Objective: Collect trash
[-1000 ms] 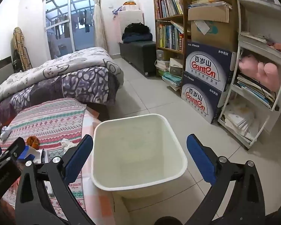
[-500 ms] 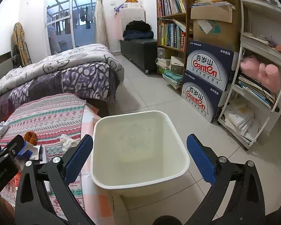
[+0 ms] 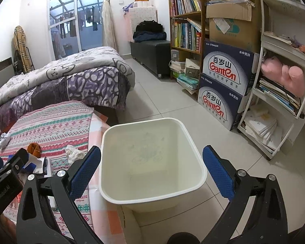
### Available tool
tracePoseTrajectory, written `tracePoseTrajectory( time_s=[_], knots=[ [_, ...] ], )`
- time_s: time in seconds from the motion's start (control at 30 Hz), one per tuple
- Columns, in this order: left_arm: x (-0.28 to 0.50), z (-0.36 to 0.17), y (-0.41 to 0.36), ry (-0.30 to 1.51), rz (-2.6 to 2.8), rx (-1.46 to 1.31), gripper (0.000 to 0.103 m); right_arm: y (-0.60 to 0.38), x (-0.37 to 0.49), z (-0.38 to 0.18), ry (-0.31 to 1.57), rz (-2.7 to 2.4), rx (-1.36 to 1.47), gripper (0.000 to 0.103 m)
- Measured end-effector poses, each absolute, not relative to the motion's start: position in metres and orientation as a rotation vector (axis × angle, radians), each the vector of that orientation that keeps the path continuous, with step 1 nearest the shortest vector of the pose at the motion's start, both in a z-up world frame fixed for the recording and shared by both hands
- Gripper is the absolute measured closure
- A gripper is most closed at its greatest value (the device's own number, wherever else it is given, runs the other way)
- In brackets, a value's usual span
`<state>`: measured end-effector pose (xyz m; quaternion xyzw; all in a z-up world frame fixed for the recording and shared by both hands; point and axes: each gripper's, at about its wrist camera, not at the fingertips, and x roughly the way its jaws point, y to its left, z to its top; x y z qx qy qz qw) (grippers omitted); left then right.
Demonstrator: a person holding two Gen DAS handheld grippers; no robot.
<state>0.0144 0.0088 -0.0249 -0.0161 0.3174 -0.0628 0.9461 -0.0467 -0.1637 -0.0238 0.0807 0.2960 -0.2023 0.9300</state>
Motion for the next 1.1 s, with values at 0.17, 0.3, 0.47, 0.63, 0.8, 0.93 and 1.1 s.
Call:
tracePoseTrajectory(
  time_s=[0.17,0.3,0.47,0.63,0.8,0.93,1.1],
  knots=[
    [0.0146,-0.0245,0.0079,0.644,-0.127,-0.029,0.009,-0.1624,-0.0468,-0.0248,0.605,-0.412,0.166,0.007],
    [0.0146,-0.0247,0.0081,0.645,-0.128,-0.03,0.009,-0.1631,-0.0468,-0.0245,0.606,-0.412,0.169,0.007],
    [0.0147,-0.0249,0.0082,0.645,-0.129,-0.03,0.009,-0.1597,-0.0466,-0.0269,0.606,-0.411,0.178,0.007],
    [0.0149,-0.0251,0.0083,0.646,-0.128,-0.028,0.009,-0.1605,-0.0465,-0.0263,0.607,-0.41,0.178,0.007],
    [0.0152,-0.0254,0.0099,0.647,-0.128,-0.03,0.009,-0.1602,-0.0464,-0.0264,0.607,-0.41,0.179,0.007],
    [0.0152,-0.0252,0.0095,0.646,-0.127,-0.029,0.009,-0.1595,-0.0464,-0.0267,0.607,-0.409,0.18,0.007],
    [0.0152,-0.0251,0.0093,0.647,-0.127,-0.03,0.009,-0.1607,-0.0464,-0.0265,0.607,-0.41,0.18,0.007]
  ],
)
